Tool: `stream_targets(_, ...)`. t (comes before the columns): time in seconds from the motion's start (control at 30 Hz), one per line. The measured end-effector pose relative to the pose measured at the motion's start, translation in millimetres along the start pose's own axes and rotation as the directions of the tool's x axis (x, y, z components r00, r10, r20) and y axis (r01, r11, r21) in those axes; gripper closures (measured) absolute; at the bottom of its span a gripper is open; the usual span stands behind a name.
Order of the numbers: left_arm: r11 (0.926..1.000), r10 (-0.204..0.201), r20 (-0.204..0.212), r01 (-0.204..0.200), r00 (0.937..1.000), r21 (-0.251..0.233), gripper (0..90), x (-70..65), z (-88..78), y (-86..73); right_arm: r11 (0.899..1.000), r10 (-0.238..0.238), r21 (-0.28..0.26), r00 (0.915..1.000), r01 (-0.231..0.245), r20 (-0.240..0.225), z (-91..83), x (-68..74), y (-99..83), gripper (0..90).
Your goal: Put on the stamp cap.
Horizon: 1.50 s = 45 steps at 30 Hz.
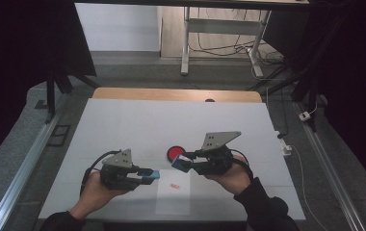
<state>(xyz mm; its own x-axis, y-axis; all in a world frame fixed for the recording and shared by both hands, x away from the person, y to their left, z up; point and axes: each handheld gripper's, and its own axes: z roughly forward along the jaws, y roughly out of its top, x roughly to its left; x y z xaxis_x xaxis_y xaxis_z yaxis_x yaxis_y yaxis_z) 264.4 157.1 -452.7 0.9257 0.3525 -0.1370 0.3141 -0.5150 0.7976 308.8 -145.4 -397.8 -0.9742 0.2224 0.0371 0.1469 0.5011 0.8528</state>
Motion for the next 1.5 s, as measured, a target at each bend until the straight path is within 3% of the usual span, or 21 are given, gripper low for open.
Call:
stream_targets(0.47, 0.9997, 0.023, 0.065, -0.023, 0.9976, 0.005, 68.4, 6.5, 21.7, 16.3, 1.0, -0.005, -0.005, 0.9998, 0.005, -0.019, -2.2, 0.4, 4.1, 69.9)
stream_targets(0.8, 0.999, 0.043, 0.121, -0.045, 0.9917, 0.009, 68.6, 15.6, 37.0, 23.0, 1.0, -0.012, -0.021, 0.9994, 0.011, -0.031, -4.6, 1.3, 7.2, 70.0)
stream_targets(1.13, 0.9951, 0.099, 0.189, -0.096, 0.9771, -0.023, 68.8, 21.3, 49.1, 29.3, 0.999, -0.035, -0.025, 0.9975, 0.033, -0.062, -2.5, 2.7, 6.5, 70.1)
stream_targets(1.5, 0.9894, 0.135, 0.243, -0.118, 0.9605, -0.084, 69.0, 22.6, 51.2, 31.8, 0.998, -0.06, -0.025, 0.9929, 0.057, -0.103, 1.8, 5.0, 5.4, 70.1)
